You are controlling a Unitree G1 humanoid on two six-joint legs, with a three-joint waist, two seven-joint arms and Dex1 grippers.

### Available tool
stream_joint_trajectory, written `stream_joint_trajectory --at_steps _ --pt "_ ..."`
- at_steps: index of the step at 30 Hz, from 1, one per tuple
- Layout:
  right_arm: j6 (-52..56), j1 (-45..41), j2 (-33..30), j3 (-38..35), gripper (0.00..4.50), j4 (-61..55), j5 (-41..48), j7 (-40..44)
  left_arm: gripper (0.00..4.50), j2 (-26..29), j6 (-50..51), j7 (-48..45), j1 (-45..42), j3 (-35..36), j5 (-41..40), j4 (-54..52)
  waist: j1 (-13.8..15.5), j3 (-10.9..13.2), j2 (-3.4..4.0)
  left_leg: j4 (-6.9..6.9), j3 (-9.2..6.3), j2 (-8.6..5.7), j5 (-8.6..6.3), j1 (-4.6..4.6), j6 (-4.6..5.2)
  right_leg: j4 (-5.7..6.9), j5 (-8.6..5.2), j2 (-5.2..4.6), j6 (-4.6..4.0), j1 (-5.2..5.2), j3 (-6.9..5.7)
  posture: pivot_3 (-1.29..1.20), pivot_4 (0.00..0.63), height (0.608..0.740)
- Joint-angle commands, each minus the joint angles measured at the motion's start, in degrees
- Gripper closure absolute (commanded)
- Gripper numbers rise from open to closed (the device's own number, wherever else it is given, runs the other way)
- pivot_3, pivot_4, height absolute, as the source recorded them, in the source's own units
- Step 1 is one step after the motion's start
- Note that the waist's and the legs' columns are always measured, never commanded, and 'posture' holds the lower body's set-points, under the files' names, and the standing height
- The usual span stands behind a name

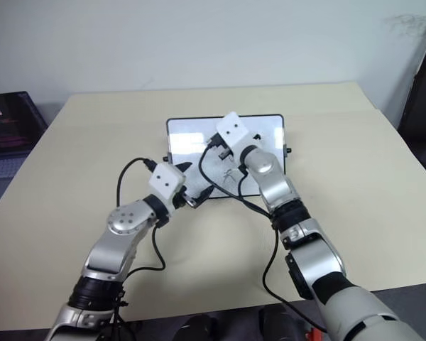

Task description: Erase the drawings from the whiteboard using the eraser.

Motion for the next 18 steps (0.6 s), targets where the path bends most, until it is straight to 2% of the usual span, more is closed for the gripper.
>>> stream_joint_trajectory --at_steps 1,11,18 --pt "-0.6 -1.7 0.9 0.3 3.43 -0.8 0.3 0.6 0.00 0.1 -0.1 0.4 -0.1 0.6 0.3 -3.2 0.0 0.0 0.00 0.00 0.00 0.00 0.00 -0.01 0.00 0.00 0.00 0.00 0.00 0.00 0.00 0.00 0.150 0.740" --pt "2.7 1.6 1.6 0.9 3.43 -8.1 0.7 2.8 0.00 0.1 0.3 0.3 -0.4 0.5 0.2 -3.4 0.1 0.0 0.00 -0.01 -0.01 0.00 0.00 -0.02 0.00 -0.03 0.00 0.00 0.00 -0.01 -0.01 0.00 0.150 0.740" --pt "5.8 3.1 -0.5 -0.6 3.43 -13.8 1.0 2.9 0.00 0.0 0.0 0.0 -0.8 0.2 0.2 -2.9 0.2 0.0 0.00 -0.01 -0.03 0.00 0.00 -0.03 0.00 -0.03 0.00 0.00 0.00 -0.01 -0.02 0.00 0.150 0.740"
